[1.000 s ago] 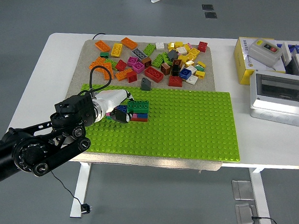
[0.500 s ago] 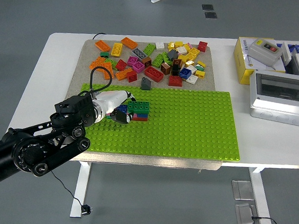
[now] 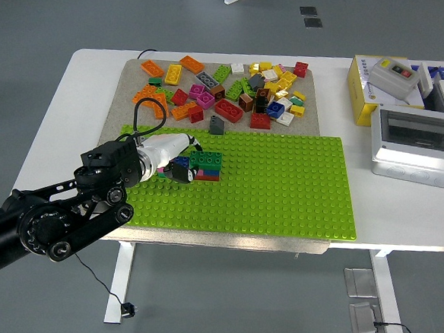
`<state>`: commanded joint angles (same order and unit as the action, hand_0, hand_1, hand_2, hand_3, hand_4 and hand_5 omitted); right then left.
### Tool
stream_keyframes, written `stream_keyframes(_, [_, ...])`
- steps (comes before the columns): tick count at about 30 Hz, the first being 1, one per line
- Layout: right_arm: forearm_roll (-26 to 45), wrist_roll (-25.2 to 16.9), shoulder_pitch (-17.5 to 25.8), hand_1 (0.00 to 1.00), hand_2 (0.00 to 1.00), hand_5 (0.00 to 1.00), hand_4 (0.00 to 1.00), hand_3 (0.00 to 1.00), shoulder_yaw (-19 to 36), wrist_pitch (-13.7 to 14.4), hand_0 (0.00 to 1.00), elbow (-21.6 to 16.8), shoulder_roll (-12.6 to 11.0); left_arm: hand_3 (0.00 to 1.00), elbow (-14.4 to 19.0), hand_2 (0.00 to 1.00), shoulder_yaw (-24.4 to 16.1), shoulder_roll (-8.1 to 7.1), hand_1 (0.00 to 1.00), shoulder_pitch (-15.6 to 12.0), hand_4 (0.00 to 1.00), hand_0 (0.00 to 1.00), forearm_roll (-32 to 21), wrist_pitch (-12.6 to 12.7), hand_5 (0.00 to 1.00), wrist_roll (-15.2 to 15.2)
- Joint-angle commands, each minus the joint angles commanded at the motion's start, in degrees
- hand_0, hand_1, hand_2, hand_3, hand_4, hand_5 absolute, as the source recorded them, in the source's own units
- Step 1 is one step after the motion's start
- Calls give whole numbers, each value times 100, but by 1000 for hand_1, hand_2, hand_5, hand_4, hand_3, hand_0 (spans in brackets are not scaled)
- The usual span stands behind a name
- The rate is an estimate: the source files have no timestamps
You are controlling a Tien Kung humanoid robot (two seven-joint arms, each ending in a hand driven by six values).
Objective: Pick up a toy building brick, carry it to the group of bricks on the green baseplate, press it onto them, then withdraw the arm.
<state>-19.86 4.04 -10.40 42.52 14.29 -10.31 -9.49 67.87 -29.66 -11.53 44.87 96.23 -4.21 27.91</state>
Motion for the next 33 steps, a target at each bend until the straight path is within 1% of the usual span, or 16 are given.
stream_keyframes(2, [-9,2,-1,637,633,797,356,669,12,1,682,0,-1,840,3,997,-17,-2,978,-2,612,998,11,-1,293,4])
stream_keyframes(3, [-14,2,-1,636,632,796,355,669,18,1,683,0,-1,859,3,998,-24,-3,982,-3,750,998,16,-2,398,7])
stream_keyframes(14, [-108,21,-7,638,632,796,354,669,120,13,684,0,-6,864,24,998,-35,-30,982,-8,767,998,0,-41,415,25])
stream_keyframes(15, [-114,24,-7,637,632,796,354,669,125,13,682,0,-7,862,37,998,-43,-35,984,-9,785,998,5,-47,426,32])
stream_keyframes(22, [-140,29,-3,637,632,796,354,669,148,14,682,0,-8,869,238,998,-223,-96,985,-20,785,998,97,-161,433,136])
stream_keyframes(24, [-152,31,-1,637,632,796,354,669,158,15,682,0,-7,869,340,998,-302,-118,985,-30,785,998,147,-194,433,175])
stream_keyframes(26, [-167,32,3,637,632,796,354,669,170,15,682,0,-8,869,539,998,-430,-165,985,-61,785,998,206,-234,433,250])
stream_keyframes(27, [-166,32,5,637,632,796,354,669,169,15,682,0,-9,843,638,998,-489,-194,984,-81,791,998,230,-254,463,287])
stream_keyframes(30, [-168,29,17,637,632,796,354,669,174,15,682,0,-15,843,1012,998,-666,-298,984,-162,791,998,336,-306,463,422])
stream_keyframes(32, [-171,29,20,637,632,796,354,669,176,15,682,0,-18,843,1178,998,-702,-338,984,-192,791,998,382,-306,463,463])
stream_keyframes(33, [-178,29,24,637,632,796,354,669,180,14,683,0,-19,743,1303,990,-712,-359,976,-209,812,998,422,-302,593,486])
